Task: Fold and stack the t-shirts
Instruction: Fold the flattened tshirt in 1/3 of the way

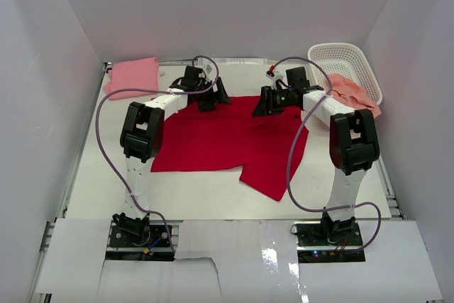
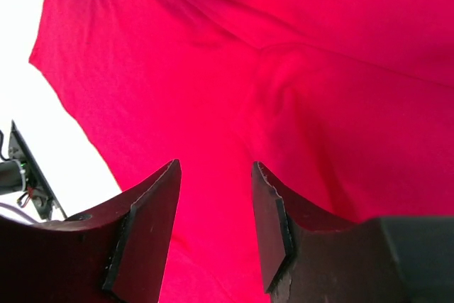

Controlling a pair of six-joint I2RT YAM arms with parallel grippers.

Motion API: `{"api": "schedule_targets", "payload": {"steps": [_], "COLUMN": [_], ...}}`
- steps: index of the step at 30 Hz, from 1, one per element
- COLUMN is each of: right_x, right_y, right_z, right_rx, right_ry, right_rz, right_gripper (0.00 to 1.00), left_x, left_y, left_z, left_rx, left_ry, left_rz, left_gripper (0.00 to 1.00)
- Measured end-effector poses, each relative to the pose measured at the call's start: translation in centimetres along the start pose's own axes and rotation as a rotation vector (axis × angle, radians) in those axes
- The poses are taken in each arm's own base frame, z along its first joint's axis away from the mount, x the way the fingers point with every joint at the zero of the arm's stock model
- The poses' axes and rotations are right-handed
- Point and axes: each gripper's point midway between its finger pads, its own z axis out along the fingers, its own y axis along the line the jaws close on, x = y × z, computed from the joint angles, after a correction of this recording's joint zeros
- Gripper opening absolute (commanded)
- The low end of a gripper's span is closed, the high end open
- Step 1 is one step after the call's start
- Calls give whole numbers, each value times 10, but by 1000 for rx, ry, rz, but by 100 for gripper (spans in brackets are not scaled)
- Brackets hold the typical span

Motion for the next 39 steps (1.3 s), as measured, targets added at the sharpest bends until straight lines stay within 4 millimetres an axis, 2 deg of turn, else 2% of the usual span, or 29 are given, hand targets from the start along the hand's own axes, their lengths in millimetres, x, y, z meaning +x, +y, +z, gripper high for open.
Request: {"api": "schedule_targets", "payload": {"steps": [6, 11, 15, 18, 20, 29, 35, 39], "right_x": [9, 20, 21, 26, 35, 83, 97, 90], "right_y": [-17, -40, -54, -57, -54, -17, 1, 13], "right_z": [15, 29, 30, 28, 27, 17, 4, -6], "right_rx": [2, -42, -76, -102, -140, -330, -350, -361], "right_ry": [7, 1, -25, -34, -36, 2, 20, 8], "right_rz": [21, 81, 118, 149, 175, 325, 349, 304], "right_gripper": [51, 51, 51, 51, 51, 50, 50, 50], "left_x": [0, 2, 3, 3, 3, 4, 4, 4], "left_y": [0, 0, 1, 1, 1, 1, 1, 1], "left_z": [0, -1, -2, -2, -2, -2, -2, -3], "left_rx": [-1, -6, -8, -8, -8, -9, -10, -13], "left_ry": [2, 7, 11, 12, 12, 15, 15, 20], "left_rz": [4, 13, 20, 20, 20, 18, 18, 19], "left_gripper": [96, 96, 96, 96, 96, 96, 96, 96]}}
